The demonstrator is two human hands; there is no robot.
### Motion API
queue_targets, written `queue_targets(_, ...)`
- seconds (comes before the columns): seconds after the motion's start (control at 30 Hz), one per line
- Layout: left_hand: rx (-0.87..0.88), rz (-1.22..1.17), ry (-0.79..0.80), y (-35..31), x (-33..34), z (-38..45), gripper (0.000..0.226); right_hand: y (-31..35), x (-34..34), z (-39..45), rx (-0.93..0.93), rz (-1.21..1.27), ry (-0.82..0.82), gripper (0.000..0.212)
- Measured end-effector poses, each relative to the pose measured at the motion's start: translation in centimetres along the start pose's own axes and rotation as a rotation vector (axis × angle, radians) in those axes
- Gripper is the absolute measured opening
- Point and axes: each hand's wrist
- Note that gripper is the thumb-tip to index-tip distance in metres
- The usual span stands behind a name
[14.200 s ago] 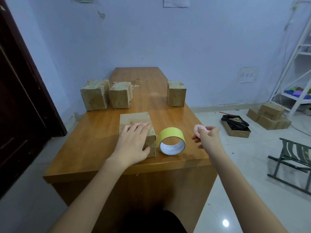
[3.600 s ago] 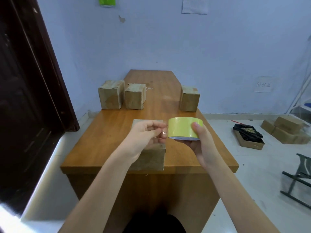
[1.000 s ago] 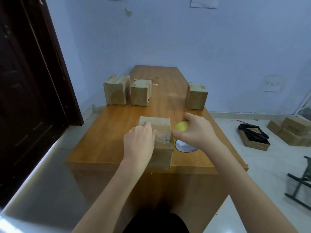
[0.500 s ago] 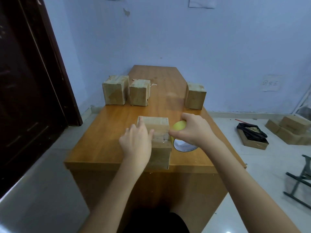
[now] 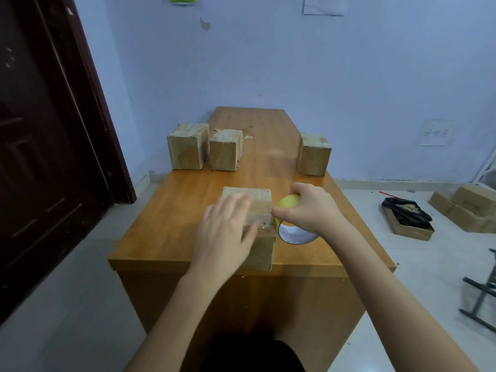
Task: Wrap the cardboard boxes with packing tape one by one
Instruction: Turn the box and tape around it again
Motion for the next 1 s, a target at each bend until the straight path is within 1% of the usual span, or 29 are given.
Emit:
queue_targets(0.07, 0.122, 0.078, 0.065, -0.9, 0.5, -0.8, 0.046, 0.1, 0.0, 0.0, 0.011, 0.0, 0.003, 0.044)
queue_targets(0.1, 0.151, 0.103, 0.08, -0.8, 0.7, -1.2, 0.044, 0.1, 0.0, 0.1, 0.017, -0.005, 0.004, 0.044)
queue_targets(0.17, 0.176, 0.108, 0.066, -0.4, 0.9, -1.8, 0.04, 0.3, 0.0, 0.1, 0.026, -0.021, 0.006, 0.043)
queue_targets(0.27, 0.186, 0.037, 0.033, 0.4, 1.1, -2.2, 0.041, 0.2, 0.0, 0.0, 0.027, -0.011, 0.019, 0.043)
queue_targets(0.43, 0.09, -0.032, -0.024, 1.3, 1.2, -2.5, 0.049, 0.2, 0.1, 0.1, 0.029, 0.039, 0.043, 0.043)
queue_targets(0.53, -0.003, 0.002, -0.069, 1.5, 1.3, -3.0, 0.051, 0.3, 0.3, 0.1, 0.039, 0.053, 0.056, 0.043)
queue_targets(0.67, -0.125, 0.081, -0.071, 1.1, 1.3, -3.8, 0.055, 0.4, 0.4, 0.1, 0.049, 0.08, 0.072, 0.043)
queue_targets(0.77, -0.179, 0.136, -0.07, 0.5, 1.1, -3.8, 0.066, 0.4, 0.3, 0.0, 0.048, 0.078, 0.071, 0.043)
queue_targets(0.83, -0.125, 0.12, -0.058, 0.2, 0.8, -3.4, 0.074, 0.4, 0.2, 0.0, 0.046, 0.081, 0.075, 0.042)
queue_targets(0.9, -0.007, 0.151, 0.031, -0.5, 0.5, -2.5, 0.079, 0.4, 0.3, 0.0, 0.045, 0.094, 0.069, 0.042)
queue_targets(1.0, 0.16, 0.266, 0.152, -1.5, 0.9, -0.9, 0.078, 0.5, 0.3, -0.1, 0.043, 0.097, 0.043, 0.048)
Point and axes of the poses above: each hand's wrist, its own z-axis towards the middle knuckle, its own x-axis out of the palm, y = z × x, and after that the axes turned 11 degrees about y, right-handed
